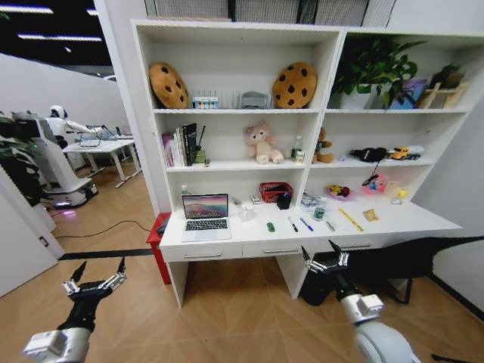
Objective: Organize the objects on the table.
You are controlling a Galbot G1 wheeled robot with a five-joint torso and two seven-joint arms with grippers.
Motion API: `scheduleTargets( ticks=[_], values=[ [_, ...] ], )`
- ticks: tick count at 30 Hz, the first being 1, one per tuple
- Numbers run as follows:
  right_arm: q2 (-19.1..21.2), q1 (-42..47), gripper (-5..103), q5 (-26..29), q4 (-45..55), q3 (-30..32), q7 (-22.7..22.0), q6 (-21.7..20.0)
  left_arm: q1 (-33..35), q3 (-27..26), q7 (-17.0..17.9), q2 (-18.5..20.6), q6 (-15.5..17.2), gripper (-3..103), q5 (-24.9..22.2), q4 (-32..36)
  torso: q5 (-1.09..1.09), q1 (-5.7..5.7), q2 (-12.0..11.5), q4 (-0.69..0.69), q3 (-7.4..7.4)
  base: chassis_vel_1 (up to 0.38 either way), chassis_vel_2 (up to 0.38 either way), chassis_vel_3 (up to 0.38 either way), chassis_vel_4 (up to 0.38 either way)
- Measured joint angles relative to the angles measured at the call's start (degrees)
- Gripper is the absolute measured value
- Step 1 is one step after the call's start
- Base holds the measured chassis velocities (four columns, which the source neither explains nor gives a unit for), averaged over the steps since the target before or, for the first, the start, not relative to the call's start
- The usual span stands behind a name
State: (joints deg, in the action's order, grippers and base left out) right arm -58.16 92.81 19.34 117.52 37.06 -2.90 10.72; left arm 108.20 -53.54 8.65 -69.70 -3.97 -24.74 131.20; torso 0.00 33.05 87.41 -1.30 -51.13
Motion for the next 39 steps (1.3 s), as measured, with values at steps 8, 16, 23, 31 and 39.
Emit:
scheduleTargets(
  ticks=[8, 16, 23, 31, 39],
  values=[
    [0.0, -0.1, 100, 1.0, -0.4, -0.2, 0.4, 0.3, -0.1, 0.1, 0.0, 0.2, 0.0, 100, -0.1, -0.3, 0.00, 0.00, 0.0, 0.00, 0.00, 0.000, 0.000, 0.000, 0.000],
    [-0.1, 0.0, 100, 1.1, -0.8, -0.3, 0.5, 0.7, -0.1, 0.6, 0.0, 0.0, 0.0, 100, 0.4, -0.3, 0.00, -0.02, 0.0, 0.00, 0.01, -0.040, 0.042, 0.043, -0.042],
    [-0.3, 0.1, 100, 0.8, -0.9, -0.2, 0.5, 0.8, -0.2, 1.1, 0.0, -0.3, 0.0, 100, 0.7, -0.3, -0.01, -0.01, 0.0, 0.00, 0.00, -0.164, 0.158, 0.158, -0.171],
    [-0.3, 0.2, 100, 0.6, -1.0, -0.1, 0.5, 0.8, -0.2, 1.1, 0.0, -0.7, -0.1, 100, 0.9, -0.5, 0.02, 0.01, 0.0, 0.00, -0.01, -0.243, 0.239, 0.250, -0.246],
    [-0.4, -0.3, 100, -0.3, -1.2, -0.2, 0.2, 0.7, -0.5, 1.1, 0.1, -0.6, -0.2, 100, 0.9, -0.5, -0.02, 0.03, 0.0, 0.00, -0.01, -0.236, 0.240, 0.241, -0.242]
  ],
)
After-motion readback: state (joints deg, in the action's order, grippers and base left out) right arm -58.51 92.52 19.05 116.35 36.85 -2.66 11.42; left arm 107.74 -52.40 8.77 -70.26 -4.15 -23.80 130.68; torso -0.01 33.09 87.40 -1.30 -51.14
